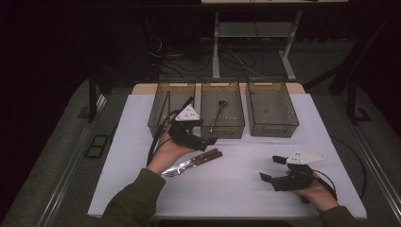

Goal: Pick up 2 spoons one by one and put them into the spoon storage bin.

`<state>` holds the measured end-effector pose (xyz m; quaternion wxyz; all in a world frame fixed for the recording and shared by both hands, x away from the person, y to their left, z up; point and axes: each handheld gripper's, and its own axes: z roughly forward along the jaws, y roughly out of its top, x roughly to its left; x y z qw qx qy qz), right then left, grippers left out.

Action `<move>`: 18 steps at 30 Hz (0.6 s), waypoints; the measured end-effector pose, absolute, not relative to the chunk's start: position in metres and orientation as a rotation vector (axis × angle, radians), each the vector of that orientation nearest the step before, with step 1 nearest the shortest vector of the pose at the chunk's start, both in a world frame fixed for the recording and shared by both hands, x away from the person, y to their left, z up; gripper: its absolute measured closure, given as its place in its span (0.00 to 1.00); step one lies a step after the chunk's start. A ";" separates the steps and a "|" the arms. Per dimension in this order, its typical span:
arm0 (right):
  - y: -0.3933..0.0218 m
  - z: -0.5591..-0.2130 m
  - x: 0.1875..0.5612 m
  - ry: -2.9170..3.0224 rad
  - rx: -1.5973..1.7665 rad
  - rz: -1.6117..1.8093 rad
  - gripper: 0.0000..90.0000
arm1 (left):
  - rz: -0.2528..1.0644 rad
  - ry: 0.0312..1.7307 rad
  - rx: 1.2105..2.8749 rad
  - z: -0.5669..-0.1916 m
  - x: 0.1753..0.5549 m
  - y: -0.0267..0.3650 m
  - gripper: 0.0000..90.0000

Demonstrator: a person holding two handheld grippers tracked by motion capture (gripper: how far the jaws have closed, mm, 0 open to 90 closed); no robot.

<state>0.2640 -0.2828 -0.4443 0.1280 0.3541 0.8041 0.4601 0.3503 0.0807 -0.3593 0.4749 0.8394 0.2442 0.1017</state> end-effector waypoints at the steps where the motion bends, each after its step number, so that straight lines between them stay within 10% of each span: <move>1: -0.283 -0.444 0.264 2.342 1.030 1.334 0.16 | 0.246 0.598 2.053 -0.361 0.347 0.083 0.16; 18: -0.284 -0.445 0.264 2.338 1.044 1.328 0.16 | 0.287 0.635 2.039 -0.396 0.315 0.132 0.26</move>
